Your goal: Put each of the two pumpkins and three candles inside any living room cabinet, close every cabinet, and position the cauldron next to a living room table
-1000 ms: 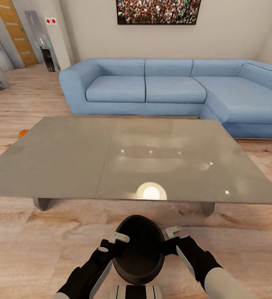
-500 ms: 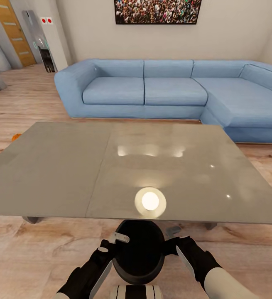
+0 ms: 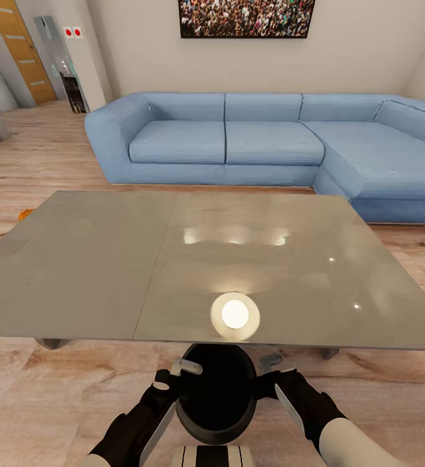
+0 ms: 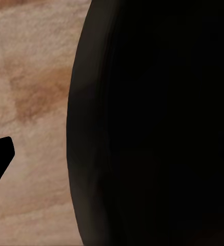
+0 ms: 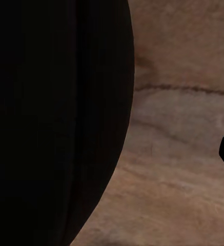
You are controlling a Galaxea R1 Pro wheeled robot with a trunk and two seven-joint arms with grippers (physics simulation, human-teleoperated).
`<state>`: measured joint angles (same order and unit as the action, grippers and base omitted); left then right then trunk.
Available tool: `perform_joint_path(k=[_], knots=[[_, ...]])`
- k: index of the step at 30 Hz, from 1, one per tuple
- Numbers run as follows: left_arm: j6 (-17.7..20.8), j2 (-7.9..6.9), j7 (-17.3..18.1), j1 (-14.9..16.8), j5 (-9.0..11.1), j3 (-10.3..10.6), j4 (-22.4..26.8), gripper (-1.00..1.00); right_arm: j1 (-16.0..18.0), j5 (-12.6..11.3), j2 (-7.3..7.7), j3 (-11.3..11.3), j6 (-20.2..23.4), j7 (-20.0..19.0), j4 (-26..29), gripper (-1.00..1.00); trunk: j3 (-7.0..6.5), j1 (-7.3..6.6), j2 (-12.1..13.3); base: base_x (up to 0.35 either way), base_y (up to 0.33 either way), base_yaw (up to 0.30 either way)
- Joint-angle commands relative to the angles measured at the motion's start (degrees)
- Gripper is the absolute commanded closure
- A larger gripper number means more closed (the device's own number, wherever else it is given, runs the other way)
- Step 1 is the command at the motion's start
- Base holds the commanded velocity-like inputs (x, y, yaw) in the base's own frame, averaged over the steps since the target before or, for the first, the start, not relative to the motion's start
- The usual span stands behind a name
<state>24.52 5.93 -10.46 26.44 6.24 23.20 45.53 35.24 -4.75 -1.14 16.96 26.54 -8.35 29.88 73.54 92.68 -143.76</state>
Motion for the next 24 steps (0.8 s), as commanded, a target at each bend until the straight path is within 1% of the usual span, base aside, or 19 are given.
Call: perform_joint_path(k=[1,10,15,18,24], knots=[[0.0,0.02,0.0,0.0,0.0,0.0,0.0,-1.0,0.0,0.0,0.0,0.0,0.0,0.0,0.0,-1.0,0.0,0.0,0.0,0.0,0.0,0.0],[0.0,-0.03,0.03,0.01,0.0,0.03,0.42,-1.0,0.0,0.0,0.0,0.0,0.0,-0.07,0.03,-1.0,0.0,0.0,0.0,0.0,0.0,0.0],[0.5,-0.3,0.19,-0.19,0.03,0.31,4.94,-1.0,0.0,-0.07,0.18,0.0,-0.03,-0.39,1.34,-1.0,0.0,0.0,0.0,0.0,0.0,0.0],[0.77,-0.63,0.25,-0.22,0.18,0.34,5.8,-1.0,0.0,-0.08,0.19,0.0,0.04,-0.54,2.69,-1.0,0.0,0.0,0.0,0.0,0.0,0.0],[0.79,-0.74,0.26,-0.25,0.26,0.35,5.97,-1.0,0.0,-0.14,0.23,0.0,0.09,-0.61,3.23,-1.0,0.0,0.0,0.0,-0.004,0.0,0.0]])
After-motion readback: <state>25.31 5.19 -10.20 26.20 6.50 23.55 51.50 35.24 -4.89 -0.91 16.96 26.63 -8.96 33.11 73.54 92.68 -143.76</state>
